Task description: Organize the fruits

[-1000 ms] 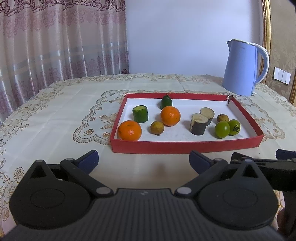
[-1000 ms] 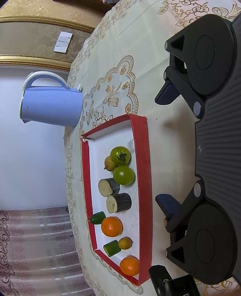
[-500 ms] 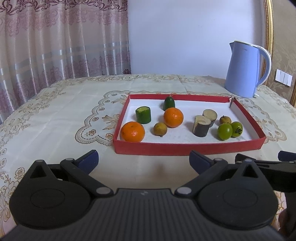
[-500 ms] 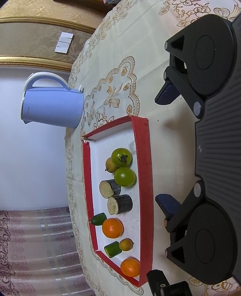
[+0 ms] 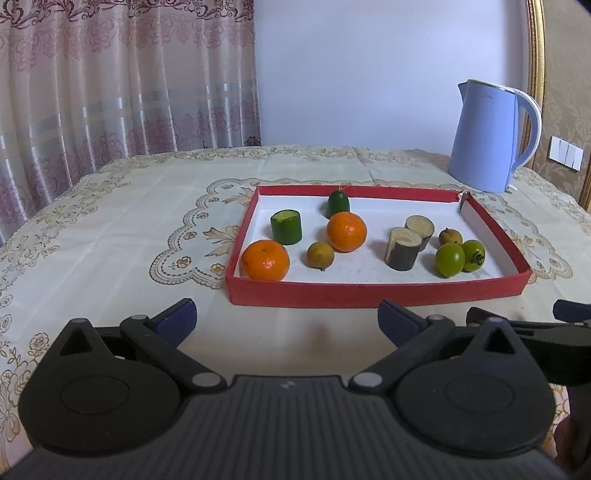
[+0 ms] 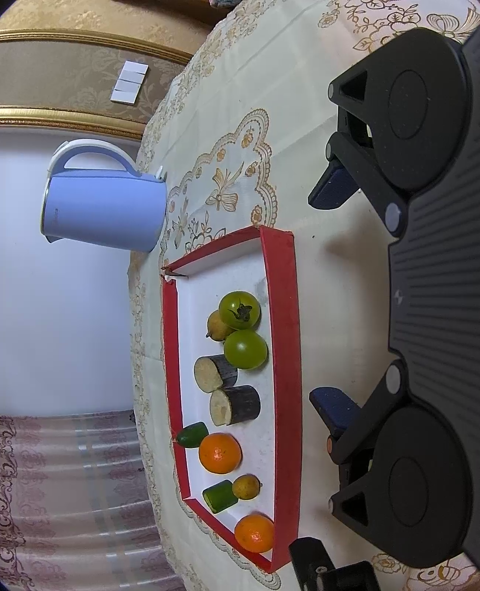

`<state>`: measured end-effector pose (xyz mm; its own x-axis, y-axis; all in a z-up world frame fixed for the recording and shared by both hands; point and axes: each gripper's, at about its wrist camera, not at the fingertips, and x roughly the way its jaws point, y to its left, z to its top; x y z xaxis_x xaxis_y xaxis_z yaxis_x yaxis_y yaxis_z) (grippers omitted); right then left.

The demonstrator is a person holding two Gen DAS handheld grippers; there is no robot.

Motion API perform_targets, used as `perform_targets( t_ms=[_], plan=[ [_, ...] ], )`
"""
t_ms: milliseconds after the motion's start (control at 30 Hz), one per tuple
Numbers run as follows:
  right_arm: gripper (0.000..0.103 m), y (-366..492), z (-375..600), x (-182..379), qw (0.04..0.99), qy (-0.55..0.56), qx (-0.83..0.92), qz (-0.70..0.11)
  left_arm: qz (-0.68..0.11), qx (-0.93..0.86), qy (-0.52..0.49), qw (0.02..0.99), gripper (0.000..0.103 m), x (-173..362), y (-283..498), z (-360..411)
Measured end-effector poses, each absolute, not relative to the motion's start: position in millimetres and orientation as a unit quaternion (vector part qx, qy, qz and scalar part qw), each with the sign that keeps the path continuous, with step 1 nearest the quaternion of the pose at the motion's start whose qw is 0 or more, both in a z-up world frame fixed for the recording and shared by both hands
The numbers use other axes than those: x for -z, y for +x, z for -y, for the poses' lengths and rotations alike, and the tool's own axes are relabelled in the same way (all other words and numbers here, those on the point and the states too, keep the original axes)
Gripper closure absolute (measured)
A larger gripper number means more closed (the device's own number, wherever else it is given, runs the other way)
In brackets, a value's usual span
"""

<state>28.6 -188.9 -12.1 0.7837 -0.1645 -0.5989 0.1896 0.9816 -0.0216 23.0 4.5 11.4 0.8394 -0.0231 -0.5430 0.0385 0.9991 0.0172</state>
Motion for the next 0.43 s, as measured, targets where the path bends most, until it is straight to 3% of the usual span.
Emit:
perform_targets(
  t_ms=[433],
  plan=[
    [0.000, 26.9, 186.5, 11.2, 0.947, 0.013, 0.096, -0.306, -0.271, 0.037, 0.004, 0.962, 0.000, -13.7, 19.6, -5.1]
  ],
)
